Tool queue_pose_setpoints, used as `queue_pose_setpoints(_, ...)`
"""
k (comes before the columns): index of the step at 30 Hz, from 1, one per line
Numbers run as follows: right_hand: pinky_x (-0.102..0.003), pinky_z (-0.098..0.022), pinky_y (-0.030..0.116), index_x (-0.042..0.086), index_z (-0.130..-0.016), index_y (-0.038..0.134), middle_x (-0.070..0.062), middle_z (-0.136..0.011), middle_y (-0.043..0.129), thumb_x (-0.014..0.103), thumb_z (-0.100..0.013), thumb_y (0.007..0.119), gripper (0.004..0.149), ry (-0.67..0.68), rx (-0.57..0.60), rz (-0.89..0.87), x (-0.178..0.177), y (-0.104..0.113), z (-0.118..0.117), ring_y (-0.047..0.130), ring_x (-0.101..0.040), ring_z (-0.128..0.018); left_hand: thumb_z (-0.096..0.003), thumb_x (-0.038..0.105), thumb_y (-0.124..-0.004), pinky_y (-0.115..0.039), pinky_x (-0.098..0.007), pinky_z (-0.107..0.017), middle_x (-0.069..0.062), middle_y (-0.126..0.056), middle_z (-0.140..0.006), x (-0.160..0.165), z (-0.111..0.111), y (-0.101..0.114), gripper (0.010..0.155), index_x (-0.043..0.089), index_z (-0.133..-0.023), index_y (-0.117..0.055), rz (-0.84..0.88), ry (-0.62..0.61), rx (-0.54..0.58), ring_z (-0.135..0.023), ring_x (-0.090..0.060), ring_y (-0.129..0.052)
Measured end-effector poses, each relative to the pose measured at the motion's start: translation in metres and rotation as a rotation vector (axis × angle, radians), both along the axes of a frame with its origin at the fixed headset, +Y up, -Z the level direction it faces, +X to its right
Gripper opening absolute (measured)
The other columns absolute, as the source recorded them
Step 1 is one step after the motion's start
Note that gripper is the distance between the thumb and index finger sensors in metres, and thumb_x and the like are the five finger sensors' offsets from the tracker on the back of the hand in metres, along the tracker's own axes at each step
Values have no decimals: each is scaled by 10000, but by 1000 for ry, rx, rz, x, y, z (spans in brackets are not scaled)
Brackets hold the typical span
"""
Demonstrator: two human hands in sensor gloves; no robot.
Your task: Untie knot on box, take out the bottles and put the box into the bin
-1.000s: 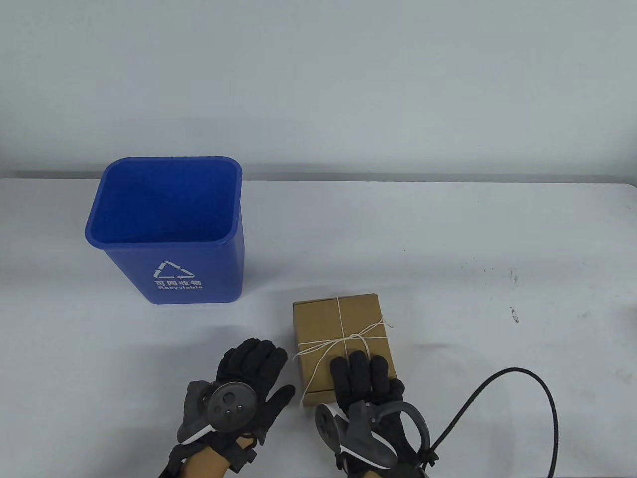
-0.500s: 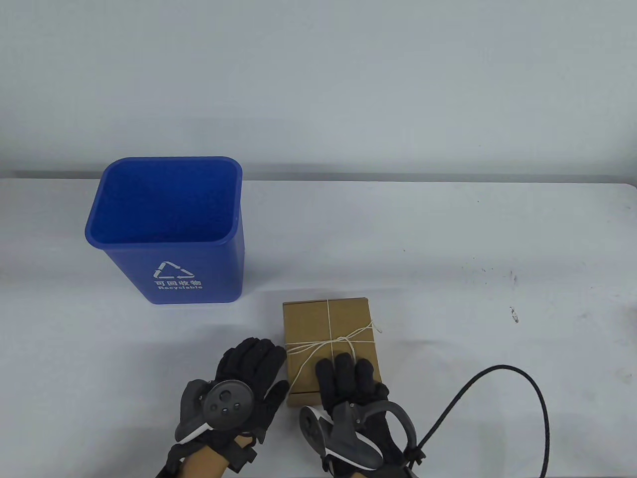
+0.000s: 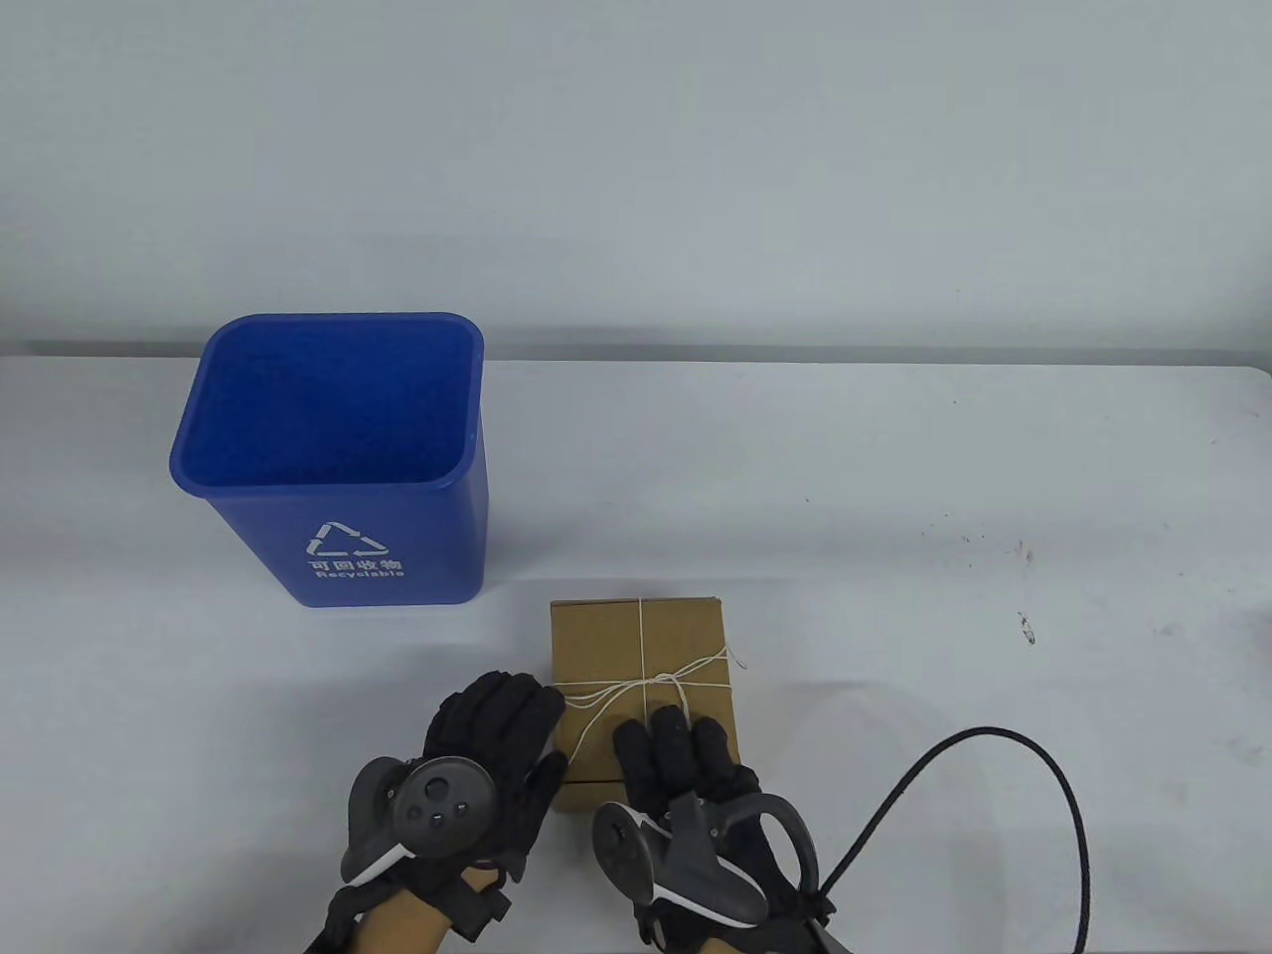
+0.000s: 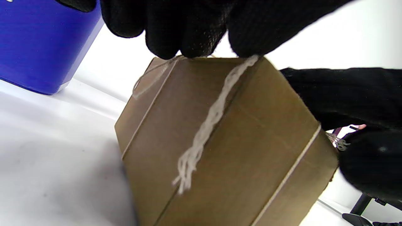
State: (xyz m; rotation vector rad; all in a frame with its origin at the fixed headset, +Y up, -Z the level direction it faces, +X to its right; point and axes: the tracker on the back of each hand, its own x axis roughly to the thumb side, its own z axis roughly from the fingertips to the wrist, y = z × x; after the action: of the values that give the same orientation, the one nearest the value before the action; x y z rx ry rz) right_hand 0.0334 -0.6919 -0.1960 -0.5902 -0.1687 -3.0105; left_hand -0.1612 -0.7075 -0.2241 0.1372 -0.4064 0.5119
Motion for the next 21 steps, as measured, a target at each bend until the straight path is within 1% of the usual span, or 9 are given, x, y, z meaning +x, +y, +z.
queue_pose_setpoints(2, -648, -565, 512, 154, -1094, 284, -182, -1119, 248, 542, -509, 668, 801, 36, 6, -54, 7, 5, -3, 372, -544, -936, -522, 426, -712, -396, -736, -733, -174, -571, -1131, -1, 0, 0, 664, 147, -1113, -598, 3, -3, -3, -1050, -535, -491)
queue_pose_setpoints(5, -617, -539, 608, 114, -1064, 462, -182, -1087, 465, 515, -498, 712, 737, 66, 69, -257, 26, 16, -7, 545, -496, -915, -523, 424, -717, -398, -736, -733, -174, -573, -1131, -1, -1, 0, 663, 147, -1114, -600, -1, -5, -2, -1051, -533, -491)
queue_pose_setpoints(7, -586, -528, 653, 98, -1032, 557, -185, -1047, 571, 497, -489, 745, 699, 72, 102, -396, 40, 23, -13, 666, -467, -862, -523, 421, -718, -398, -735, -734, -174, -576, -1130, -1, -1, 0, 661, 145, -1112, -604, -5, -8, -2, -1050, -535, -493)
queue_pose_setpoints(9, -551, -506, 693, 104, -991, 647, -165, -1003, 667, 486, -484, 769, 647, 58, 150, -448, 51, 30, -20, 753, -437, -803, -522, 420, -720, -397, -736, -734, -174, -575, -1131, -1, -2, 0, 660, 145, -1112, -606, -5, -9, -2, -1051, -535, -491)
queue_pose_setpoints(11, -539, -500, 706, 117, -959, 701, -144, -970, 720, 452, -473, 810, 600, 39, 184, -455, 60, 35, -30, 785, -418, -777, -523, 423, -720, -395, -736, -734, -170, -575, -1132, -1, -2, 1, 660, 147, -1112, -606, -3, -8, -6, -1052, -533, -491)
queue_pose_setpoints(14, -544, -512, 692, 121, -935, 720, -124, -950, 729, 425, -463, 844, 575, -35, 139, -457, 74, 39, -54, 774, -410, -776, -522, 423, -728, -396, -737, -734, -174, -574, -1131, -1, -1, 1, 662, 146, -1111, -608, -1, -13, 0, -1051, -536, -489)
queue_pose_setpoints(16, -544, -517, 682, 118, -923, 721, -123, -939, 727, 448, -464, 837, 577, -61, 100, -492, 80, 36, -64, 761, -413, -774, -521, 422, -730, -396, -736, -734, -174, -573, -1132, -1, -1, 1, 661, 150, -1112, -607, -4, -11, 3, -1054, -531, -489)
queue_pose_setpoints(19, -550, -518, 672, 112, -885, 751, -128, -932, 720, 495, -458, 833, 580, -58, 68, -555, 82, 25, -71, 750, -423, -770, -521, 437, -735, -393, -737, -734, -169, -569, -1134, -4, -3, 2, 673, 148, -1114, -602, 18, -1, 6, -1054, -532, -485)
queue_pose_setpoints(21, -554, -520, 660, 96, -887, 742, -143, -935, 698, 511, -458, 830, 603, -61, 39, -544, 79, 18, -72, 729, -434, -771, -519, 458, -745, -390, -738, -735, -172, -563, -1137, -5, -4, 3, 688, 146, -1116, -602, 29, 6, 9, -1054, -535, -482)
